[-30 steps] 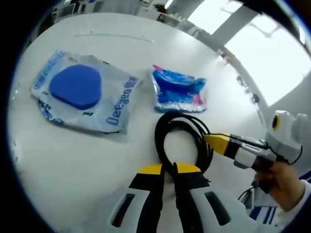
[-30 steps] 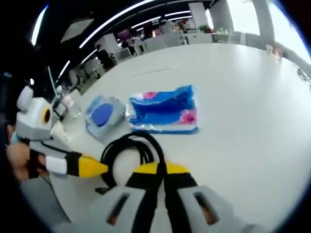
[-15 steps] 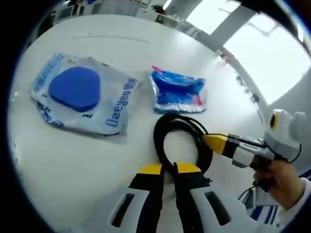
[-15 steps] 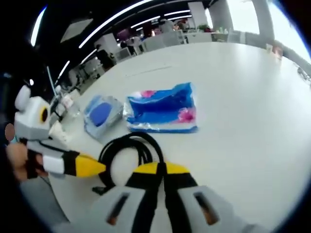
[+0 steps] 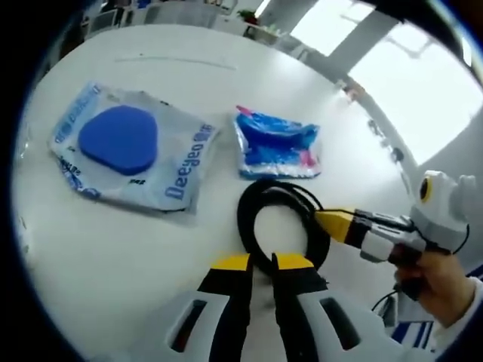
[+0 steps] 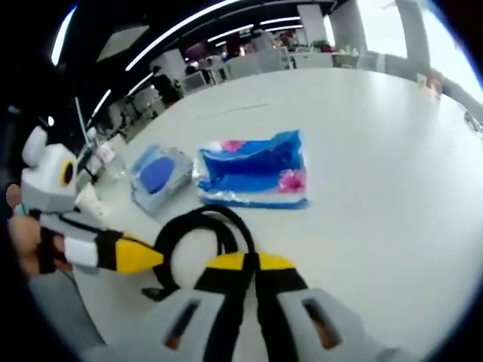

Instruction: Arrange the tabletop items into an orderly group along one side of the table until the central work area is clear of visible clutter.

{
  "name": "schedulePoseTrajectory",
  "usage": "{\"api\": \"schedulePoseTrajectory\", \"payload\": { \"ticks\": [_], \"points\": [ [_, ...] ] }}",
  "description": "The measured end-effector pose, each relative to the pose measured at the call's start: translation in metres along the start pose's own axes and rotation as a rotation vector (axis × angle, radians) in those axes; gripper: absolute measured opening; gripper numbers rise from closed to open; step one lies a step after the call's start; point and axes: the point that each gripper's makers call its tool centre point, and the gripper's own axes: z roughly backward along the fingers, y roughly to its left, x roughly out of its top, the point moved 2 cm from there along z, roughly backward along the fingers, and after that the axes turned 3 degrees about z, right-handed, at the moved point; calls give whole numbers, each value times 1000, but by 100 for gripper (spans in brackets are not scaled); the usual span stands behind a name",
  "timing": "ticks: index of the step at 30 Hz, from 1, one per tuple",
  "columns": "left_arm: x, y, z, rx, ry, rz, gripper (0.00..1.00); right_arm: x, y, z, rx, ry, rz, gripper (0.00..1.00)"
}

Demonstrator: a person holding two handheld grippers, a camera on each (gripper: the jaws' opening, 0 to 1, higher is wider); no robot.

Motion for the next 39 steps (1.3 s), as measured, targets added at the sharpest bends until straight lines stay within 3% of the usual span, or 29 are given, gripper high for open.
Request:
{"api": "schedulePoseTrajectory", "payload": {
  "ticks": [5,10,12,14,16,20,39],
  "points": [
    [8,-4,5,-3,-47,-36,26,7,0,8,-9,-27,26,5],
    [14,-11,11,-44,-86,-65,36,19,2,17,-1,-83,23,27],
    [18,-19,12,-92,-109,-108,48,23,2,21,-4,-103,39,36],
    [22,-24,15,-99,-141,-143,63,25,3,24,2,-114,43,44],
    [24,-27,19,-103,-155,-159,68,25,4,27,4,-122,50,49],
    [25,-26,22,-107,-150,-156,75,24,7,29,16,-124,42,50],
    [23,-15,47,-103,-148,-168,69,23,24,41,19,-120,68,49]
  ]
}}
